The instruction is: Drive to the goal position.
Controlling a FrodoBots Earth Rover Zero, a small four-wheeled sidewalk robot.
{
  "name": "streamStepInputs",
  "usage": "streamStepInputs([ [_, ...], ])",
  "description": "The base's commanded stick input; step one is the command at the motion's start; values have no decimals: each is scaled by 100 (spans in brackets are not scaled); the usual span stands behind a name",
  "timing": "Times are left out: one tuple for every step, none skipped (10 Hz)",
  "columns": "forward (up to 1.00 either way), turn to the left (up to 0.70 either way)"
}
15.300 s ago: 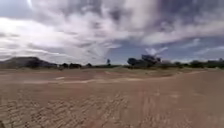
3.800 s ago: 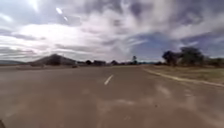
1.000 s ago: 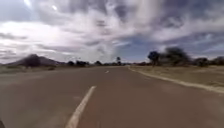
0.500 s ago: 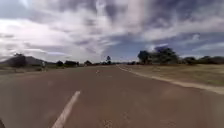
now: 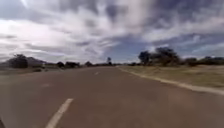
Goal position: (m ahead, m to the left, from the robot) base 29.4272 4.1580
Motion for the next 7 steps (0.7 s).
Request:
streamStepInputs([
  [100,0],
  [100,0],
  [100,0],
  [100,0],
  [100,0],
  [100,0],
  [100,0],
])
